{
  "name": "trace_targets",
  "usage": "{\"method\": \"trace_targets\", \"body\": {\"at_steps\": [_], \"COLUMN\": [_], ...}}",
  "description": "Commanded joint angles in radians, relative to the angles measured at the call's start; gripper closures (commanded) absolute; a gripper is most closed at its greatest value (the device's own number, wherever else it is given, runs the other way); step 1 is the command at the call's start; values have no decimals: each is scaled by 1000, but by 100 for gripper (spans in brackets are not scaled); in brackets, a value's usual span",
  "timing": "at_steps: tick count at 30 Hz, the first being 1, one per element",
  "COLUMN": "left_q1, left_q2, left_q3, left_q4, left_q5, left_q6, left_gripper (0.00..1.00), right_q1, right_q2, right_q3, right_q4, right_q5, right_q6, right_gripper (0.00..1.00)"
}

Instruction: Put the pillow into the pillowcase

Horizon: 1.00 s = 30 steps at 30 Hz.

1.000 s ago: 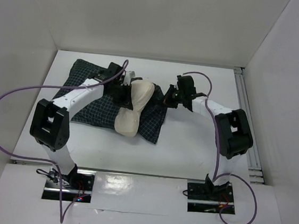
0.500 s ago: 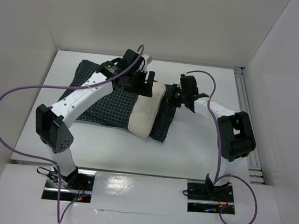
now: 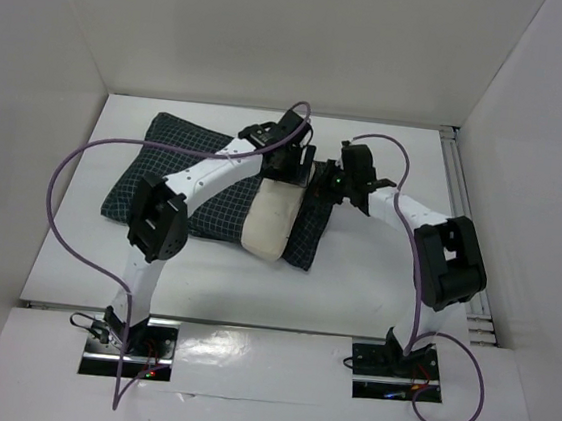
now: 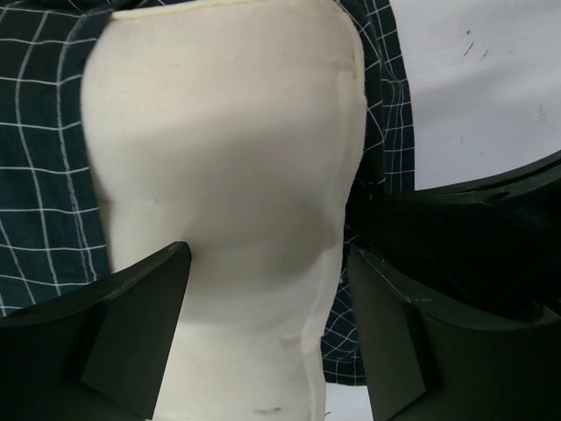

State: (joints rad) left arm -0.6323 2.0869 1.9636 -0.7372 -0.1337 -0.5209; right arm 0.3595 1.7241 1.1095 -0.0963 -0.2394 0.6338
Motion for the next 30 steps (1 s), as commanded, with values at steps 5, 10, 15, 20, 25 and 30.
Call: {"method": "trace_targets", "body": {"at_steps": [5,10,15,20,25,30], "left_q1": [-43,-43,-11,8,17,17], "left_q2": [38,99,124,41,-56,-77], "left_q3": [15,3,12,-75,-199,-253], "left_q4": [50,50,19,19,-46,-184], "left_q5": [-92,-47,66,94,132,247], "left_q6": [18,18,-4,56,163,246], "left_gripper": [17,51,100,100,100,100], "right_q1": [-7,-7,-7,-7,-54,-97], "right_q2": [-70,-90,-90,-90,-90,-57], "right_q3": [-10,-10,-10,-10,-10,53], "right_q4": [55,64,55,46,59,93], "right_q5": [0,0,0,9,20,-26], "right_q6": [-11,-2,-11,-11,-2,17], "right_gripper": [100,100,100,100,100,100]}}
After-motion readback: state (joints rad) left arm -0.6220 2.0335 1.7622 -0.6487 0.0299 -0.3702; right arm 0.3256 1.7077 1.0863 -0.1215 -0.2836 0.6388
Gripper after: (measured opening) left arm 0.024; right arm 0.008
